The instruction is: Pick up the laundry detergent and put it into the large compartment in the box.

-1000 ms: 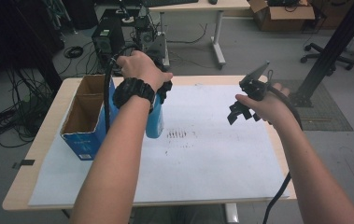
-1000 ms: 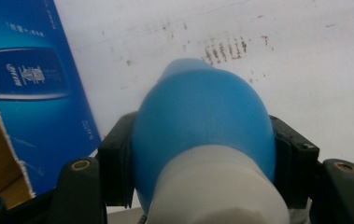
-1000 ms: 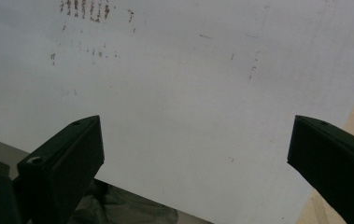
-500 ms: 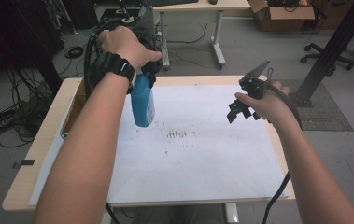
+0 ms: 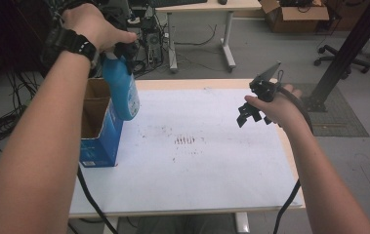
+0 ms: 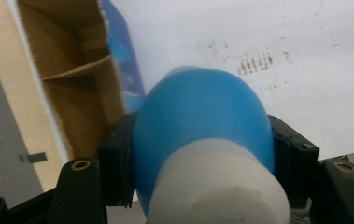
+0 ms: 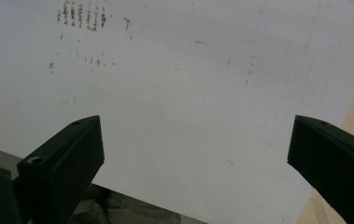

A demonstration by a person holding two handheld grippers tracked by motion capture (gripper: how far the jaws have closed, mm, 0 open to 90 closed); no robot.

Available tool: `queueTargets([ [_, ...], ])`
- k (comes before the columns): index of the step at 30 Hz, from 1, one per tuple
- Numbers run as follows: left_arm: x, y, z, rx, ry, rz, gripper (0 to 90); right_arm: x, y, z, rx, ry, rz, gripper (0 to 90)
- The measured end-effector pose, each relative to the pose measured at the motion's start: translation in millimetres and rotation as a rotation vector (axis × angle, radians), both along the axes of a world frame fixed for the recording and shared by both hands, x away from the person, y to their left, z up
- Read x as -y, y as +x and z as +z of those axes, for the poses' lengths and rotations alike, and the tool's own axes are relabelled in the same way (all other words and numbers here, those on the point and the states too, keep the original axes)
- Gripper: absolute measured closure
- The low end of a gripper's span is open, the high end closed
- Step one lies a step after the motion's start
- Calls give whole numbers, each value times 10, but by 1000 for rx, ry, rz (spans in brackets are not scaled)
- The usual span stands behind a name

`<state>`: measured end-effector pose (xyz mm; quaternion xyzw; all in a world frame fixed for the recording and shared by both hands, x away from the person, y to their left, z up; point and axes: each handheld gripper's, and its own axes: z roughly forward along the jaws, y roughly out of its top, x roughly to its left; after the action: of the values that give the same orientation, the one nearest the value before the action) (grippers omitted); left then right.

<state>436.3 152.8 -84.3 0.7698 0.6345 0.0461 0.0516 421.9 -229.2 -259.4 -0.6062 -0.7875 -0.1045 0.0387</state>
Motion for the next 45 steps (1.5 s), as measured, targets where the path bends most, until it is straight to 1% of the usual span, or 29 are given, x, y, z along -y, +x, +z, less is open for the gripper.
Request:
queueTargets([
  [1,0,0,0,0,0,0,371,0,0,0,0,0,0,38],
  [2,-104,0,21,3,5,10,371,2,1,3,1,0,-4,37],
  [4,-207,-2,31,3,10,18,371,4,2,11,-1,-1,-9,37],
  [5,-207,-2,31,3,10,18,371,4,2,14,-1,-1,-13,38],
  [6,-320,-2,40,2,9,33,371,4,1,16,-1,-3,-15,37],
  [7,-320,-2,40,2,9,33,371,4,1,16,-1,-3,-15,37],
  [9,-422,-4,51,5,14,45,371,6,-2,21,1,-4,-14,38],
  [10,-520,-8,60,10,21,58,371,5,-7,25,-1,-5,-19,37],
  [11,-520,-8,60,10,21,58,371,8,-8,22,-1,-5,-17,37],
  [12,-621,-13,63,12,28,78,371,10,-8,17,-3,-5,-17,38],
  [13,-621,-13,63,12,28,78,371,10,-8,17,-3,-5,-17,38],
  [14,-711,-21,53,5,35,89,371,16,-8,18,-5,-6,-23,38],
  [15,-711,-21,53,5,35,89,371,19,-9,22,-7,-6,-27,38],
  [16,-788,-29,34,4,38,97,371,19,-9,23,-8,-6,-29,38],
  [19,-858,-34,-2,6,37,109,371,17,-9,27,-9,-6,-31,38],
  [21,-925,-33,-69,0,36,112,371,1,-13,35,-7,-4,-30,38],
  [23,-944,-33,-95,-5,36,114,371,-4,-15,38,-7,-4,-28,38],
  [28,-1010,-29,-240,-15,29,115,371,-22,-22,26,-8,-6,-27,38],
  [29,-1027,-24,-305,-22,26,116,371,-24,-24,20,-10,-5,-26,38],
  [30,-1027,-24,-305,-22,26,116,371,-24,-24,20,-10,-5,-26,38],
  [33,-1050,-7,-456,-39,19,113,371,-27,-33,-6,-12,-7,-28,38],
  [34,-1050,-7,-456,-39,19,113,371,-27,-35,-14,-12,-7,-29,38],
  [35,-1055,-2,-499,-42,17,113,371,-27,-35,-21,-13,-10,-26,39],
  [37,-1072,12,-621,-56,9,120,372,-26,-36,-31,-14,-10,-26,39],
  [38,-1072,12,-621,-56,9,120,371,-26,-36,-31,-14,-10,-26,39],
  [39,-1088,23,-700,-59,3,119,371,-28,-37,-47,-16,-12,-25,39],
  [40,-1088,23,-700,-59,3,119,371,-28,-37,-47,-16,-12,-25,39],
  [41,-1099,29,-763,-62,5,117,371,-32,-37,-58,-21,-15,-25,39],
  [45,-1119,37,-878,-64,12,110,371,-41,-36,-79,-22,-14,-22,39],
])
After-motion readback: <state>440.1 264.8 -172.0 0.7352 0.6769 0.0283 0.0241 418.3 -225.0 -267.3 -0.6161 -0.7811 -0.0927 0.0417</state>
